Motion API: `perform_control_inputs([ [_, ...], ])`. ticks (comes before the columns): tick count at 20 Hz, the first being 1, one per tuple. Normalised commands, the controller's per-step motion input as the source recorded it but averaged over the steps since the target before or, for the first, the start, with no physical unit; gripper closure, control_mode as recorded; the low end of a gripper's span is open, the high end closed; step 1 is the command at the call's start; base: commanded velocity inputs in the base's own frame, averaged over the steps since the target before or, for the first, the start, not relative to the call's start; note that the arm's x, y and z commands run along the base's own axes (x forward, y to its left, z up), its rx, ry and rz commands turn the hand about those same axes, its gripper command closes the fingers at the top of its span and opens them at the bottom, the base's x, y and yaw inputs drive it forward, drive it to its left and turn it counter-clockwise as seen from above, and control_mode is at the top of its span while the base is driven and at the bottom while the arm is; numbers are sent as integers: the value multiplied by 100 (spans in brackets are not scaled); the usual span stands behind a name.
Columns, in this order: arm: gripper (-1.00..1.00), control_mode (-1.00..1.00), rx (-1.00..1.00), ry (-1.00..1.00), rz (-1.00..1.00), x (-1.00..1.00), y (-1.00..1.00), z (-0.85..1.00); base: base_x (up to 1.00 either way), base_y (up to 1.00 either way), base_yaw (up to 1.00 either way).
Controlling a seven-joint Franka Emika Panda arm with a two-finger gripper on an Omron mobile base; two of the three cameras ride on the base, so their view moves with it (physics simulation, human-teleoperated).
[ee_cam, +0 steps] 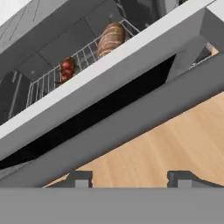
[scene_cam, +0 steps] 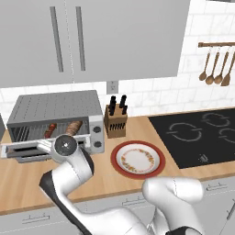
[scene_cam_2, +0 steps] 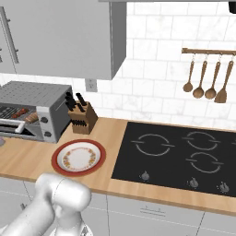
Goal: Pick up the kebab skewer and baguette bread, and place them inside the toaster oven. Close the toaster oven door and start by setting the timer.
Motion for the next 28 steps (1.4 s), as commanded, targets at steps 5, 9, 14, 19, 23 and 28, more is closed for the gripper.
perform_control_inputs([
  [5, -100, -100, 20, -19, 1, 58, -18, 0, 0, 0, 0],
  [9, -100, -100, 18, -18, 0, 28, -1, 0, 0, 0, 0],
  [14, -100, -100, 16, -19, 0, 42, -5, 1, 0, 0, 0],
  [19, -100, -100, 16, -17, 0, 36, 0, 12, 0, 0, 0],
  [23, -100, -100, 14, -14, 0, 9, 0, 29, 0, 0, 0],
  [28, -100, -100, 12, -3, -2, 29, -8, 23, 0, 0, 0],
])
